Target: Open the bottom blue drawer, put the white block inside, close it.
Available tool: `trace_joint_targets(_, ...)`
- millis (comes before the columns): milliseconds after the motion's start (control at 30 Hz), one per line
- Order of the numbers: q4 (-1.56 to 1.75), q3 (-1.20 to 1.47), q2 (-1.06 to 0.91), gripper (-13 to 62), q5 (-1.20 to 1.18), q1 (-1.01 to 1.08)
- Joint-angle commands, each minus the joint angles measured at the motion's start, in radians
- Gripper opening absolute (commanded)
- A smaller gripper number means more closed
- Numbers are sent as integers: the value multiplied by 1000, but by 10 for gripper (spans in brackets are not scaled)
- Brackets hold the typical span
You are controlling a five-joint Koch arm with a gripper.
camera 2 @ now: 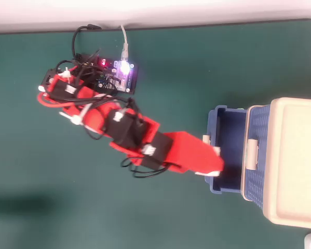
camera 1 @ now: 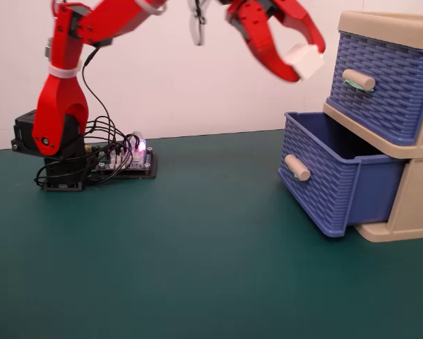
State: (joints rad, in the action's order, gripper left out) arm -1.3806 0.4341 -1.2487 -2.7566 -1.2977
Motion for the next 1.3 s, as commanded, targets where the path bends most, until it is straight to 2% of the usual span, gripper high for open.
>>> trace_joint_targets(0, -3, -77, 35, -75, -26, -58)
trace_joint_targets(267, 3, -183, 155, -69, -25, -137)
trace_joint_targets(300, 3, -183, 156, -46, -25, -144)
trace_joint_targets(433, 49, -183, 178, 195, -25, -166)
trace_joint_targets(600, 146, -183, 193, 288, -23, -166)
trace_joint_targets(833, 100, -183, 160, 315, -21, -158)
trace_joint_targets(1000, -207, -175, 29, 324, -12, -140)
trace_joint_targets(1133, -459, -173, 5, 325, 78, -83)
trace_joint_targets(1267, -479, -163, 32, 326, 127, -46)
